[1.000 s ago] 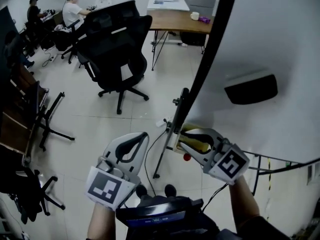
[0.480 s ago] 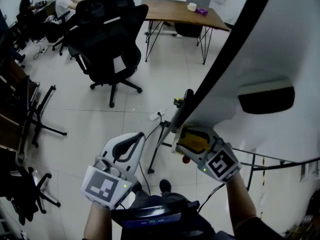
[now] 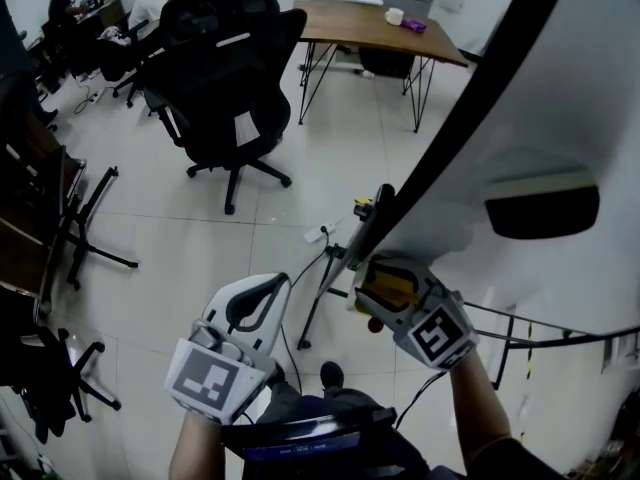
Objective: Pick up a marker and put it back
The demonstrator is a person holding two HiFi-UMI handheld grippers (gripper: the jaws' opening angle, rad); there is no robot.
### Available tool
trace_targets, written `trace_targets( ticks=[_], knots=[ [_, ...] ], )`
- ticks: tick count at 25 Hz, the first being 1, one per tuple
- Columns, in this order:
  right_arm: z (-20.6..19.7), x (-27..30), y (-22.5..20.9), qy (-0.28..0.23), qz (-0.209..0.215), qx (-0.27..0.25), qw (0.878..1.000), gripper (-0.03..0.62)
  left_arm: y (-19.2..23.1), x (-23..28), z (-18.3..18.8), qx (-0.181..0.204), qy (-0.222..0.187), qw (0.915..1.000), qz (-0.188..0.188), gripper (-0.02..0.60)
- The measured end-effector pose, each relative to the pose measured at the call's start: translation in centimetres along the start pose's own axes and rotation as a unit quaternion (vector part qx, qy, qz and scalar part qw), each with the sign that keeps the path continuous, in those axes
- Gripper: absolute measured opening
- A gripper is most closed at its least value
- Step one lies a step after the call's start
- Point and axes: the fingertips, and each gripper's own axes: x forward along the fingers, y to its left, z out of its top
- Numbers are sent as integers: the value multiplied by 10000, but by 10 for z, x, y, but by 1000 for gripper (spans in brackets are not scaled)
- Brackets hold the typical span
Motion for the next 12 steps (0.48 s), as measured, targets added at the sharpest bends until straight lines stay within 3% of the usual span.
trace_targets(
  ticks=[4, 6, 12],
  knots=[
    [1, 0, -2, -128, -87, 49, 9999, 170, -3, -2, -2, 6, 26, 10000, 13, 0],
    [2, -2, -2, -180, -118, 45, 9998, 96, -5, -3, -4, 22, 58, 10000, 14, 0],
    [0, -6, -2, -206, -264, 8, 9994, 87, -9, -9, -2, 68, 60, 9999, 84, 0]
  ],
)
